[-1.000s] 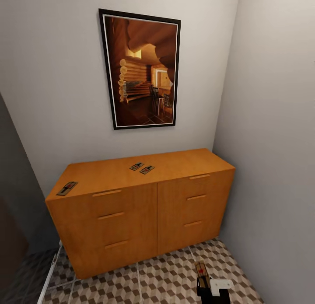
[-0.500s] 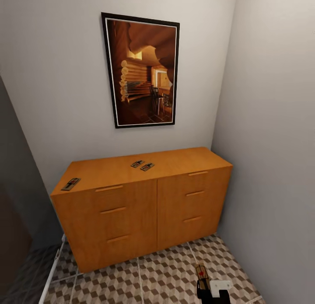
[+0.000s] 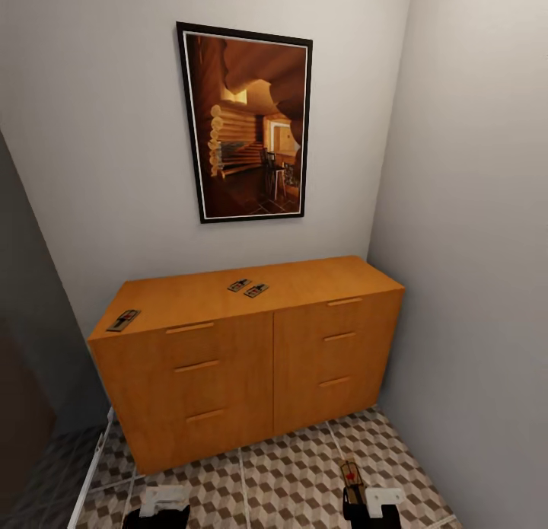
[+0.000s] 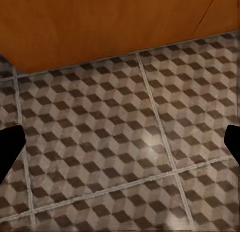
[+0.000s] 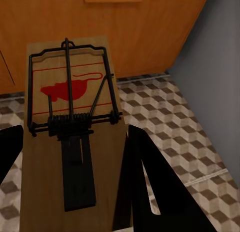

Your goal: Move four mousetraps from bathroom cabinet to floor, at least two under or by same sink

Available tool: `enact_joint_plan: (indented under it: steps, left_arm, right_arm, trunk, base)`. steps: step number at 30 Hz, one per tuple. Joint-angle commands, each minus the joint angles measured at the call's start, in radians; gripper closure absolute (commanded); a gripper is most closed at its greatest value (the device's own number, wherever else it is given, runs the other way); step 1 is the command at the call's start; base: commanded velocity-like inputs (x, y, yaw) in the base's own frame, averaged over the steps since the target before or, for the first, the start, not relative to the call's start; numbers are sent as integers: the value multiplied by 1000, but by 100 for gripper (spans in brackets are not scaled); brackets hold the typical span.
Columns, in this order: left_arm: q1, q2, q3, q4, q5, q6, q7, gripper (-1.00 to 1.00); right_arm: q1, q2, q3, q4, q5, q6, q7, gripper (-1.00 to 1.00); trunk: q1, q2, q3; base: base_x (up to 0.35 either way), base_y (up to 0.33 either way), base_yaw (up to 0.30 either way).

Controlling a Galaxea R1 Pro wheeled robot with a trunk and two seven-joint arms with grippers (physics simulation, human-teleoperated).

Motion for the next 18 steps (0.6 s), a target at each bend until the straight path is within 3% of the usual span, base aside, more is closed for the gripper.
enact_joint_plan:
  steps: [1,2,8,11,14,18]
  left_arm:
    - [0,4,-1,-39,6,45,0,-100]
    - [0,11,0,-134,6,138,-1,-100]
    - [-2,20,2,-391,5,356,-1,-100]
    - [-16,22,3,-429,5,423,-1,-100]
    - [-48,22,3,-440,5,445,-1,-100]
    - [-128,22,3,-446,5,496,-1,-100]
  right_arm:
    - [-1,0,9,1,-11,-4,-1,100]
    - [-1,0,9,1,-11,-4,-1,100]
    - [-1,-13,9,1,-11,-3,0,100]
    - [-1,-16,9,1,-11,-2,1,100]
    - [-1,-16,9,1,-11,-2,1,100]
    - [-1,-17,9,1,-11,-2,1,100]
  trunk:
    - [0,-1,-1]
    - [0,-1,-1]
    - [0,-1,-1]
    - [0,-1,-1]
    - [0,-1,-1]
    - [0,-1,-1]
  base:
    - [0,0,0]
    - [0,0,0]
    - [0,0,0]
    - [0,0,0]
    - [0,0,0]
    - [0,0,0]
